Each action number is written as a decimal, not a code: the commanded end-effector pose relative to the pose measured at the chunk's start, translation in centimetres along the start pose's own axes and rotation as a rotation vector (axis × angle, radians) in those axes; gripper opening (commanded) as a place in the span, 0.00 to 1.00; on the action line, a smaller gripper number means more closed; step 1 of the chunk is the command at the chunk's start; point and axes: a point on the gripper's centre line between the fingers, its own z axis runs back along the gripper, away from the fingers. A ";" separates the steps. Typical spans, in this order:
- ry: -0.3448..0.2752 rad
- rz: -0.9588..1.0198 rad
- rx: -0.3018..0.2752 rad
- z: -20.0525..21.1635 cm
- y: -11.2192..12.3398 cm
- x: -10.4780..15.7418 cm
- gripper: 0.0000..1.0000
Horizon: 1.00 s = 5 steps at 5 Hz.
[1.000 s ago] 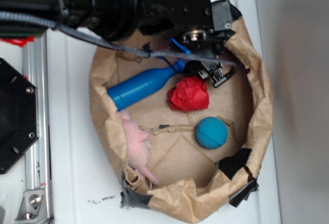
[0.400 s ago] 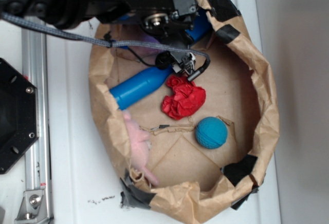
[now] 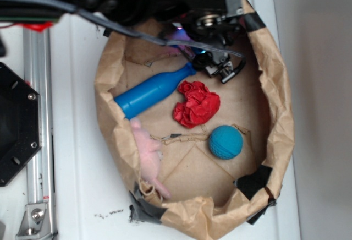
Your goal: Grab the blue block.
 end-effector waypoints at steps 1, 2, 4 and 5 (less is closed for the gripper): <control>-0.018 -0.047 -0.006 -0.7 -1.0 0.2 1.00; -0.003 -0.076 -0.015 -0.9 -1.2 0.1 1.00; 0.004 -0.108 -0.030 -0.2 -1.4 -0.4 0.00; -0.033 -0.238 -0.036 2.0 -1.5 -0.6 0.00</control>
